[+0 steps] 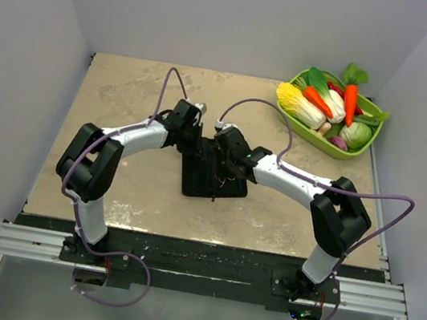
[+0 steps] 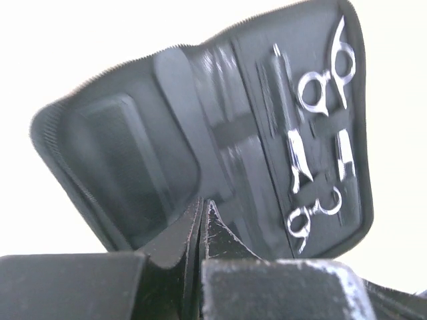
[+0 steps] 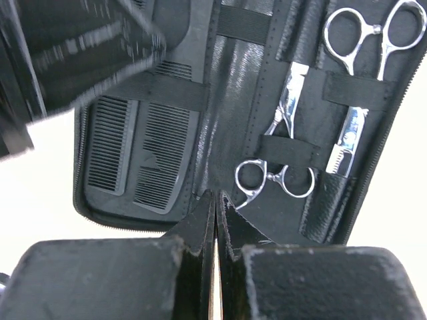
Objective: Sort the hair-cutting tools
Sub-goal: Adjust the hairdressing tool bag at the center of the board.
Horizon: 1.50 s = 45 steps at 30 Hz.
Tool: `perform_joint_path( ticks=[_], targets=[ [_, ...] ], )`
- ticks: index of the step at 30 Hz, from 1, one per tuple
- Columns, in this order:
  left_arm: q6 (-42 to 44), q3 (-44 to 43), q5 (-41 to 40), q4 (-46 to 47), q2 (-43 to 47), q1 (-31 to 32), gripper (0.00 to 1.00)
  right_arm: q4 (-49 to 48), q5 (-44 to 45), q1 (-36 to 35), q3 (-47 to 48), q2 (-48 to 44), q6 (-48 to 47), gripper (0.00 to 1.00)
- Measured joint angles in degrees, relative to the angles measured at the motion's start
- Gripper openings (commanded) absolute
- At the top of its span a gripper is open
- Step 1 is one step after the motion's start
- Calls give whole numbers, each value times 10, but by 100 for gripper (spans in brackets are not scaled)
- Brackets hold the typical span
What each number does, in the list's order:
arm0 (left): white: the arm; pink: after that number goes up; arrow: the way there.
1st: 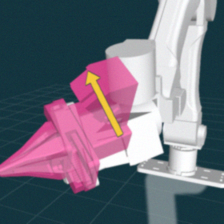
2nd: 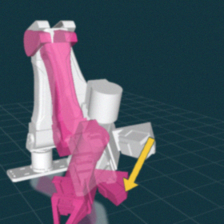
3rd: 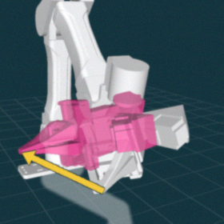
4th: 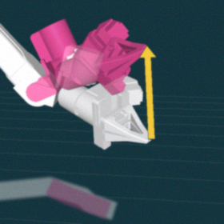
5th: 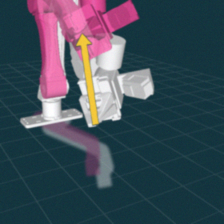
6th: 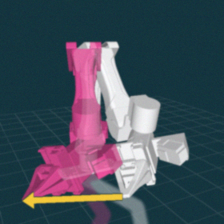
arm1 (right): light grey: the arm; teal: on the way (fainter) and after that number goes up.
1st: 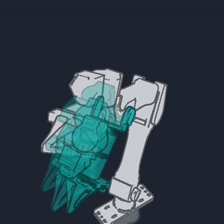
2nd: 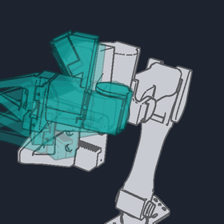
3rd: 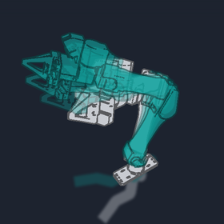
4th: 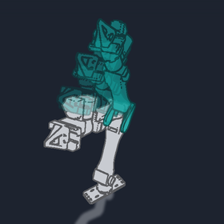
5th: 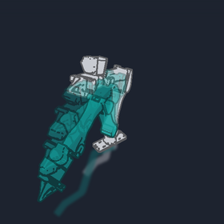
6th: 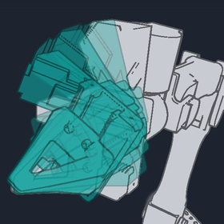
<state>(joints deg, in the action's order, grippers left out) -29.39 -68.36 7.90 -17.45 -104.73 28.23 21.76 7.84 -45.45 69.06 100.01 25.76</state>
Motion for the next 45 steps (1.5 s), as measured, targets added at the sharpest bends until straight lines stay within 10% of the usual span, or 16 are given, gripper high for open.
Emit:
perform_joint_path(
  ticks=[45],
  targets=[
    [0, -19, 9, 49, -65, -31, 0, -24, 17, -44, -10, 72, 14, 0]
  ],
)
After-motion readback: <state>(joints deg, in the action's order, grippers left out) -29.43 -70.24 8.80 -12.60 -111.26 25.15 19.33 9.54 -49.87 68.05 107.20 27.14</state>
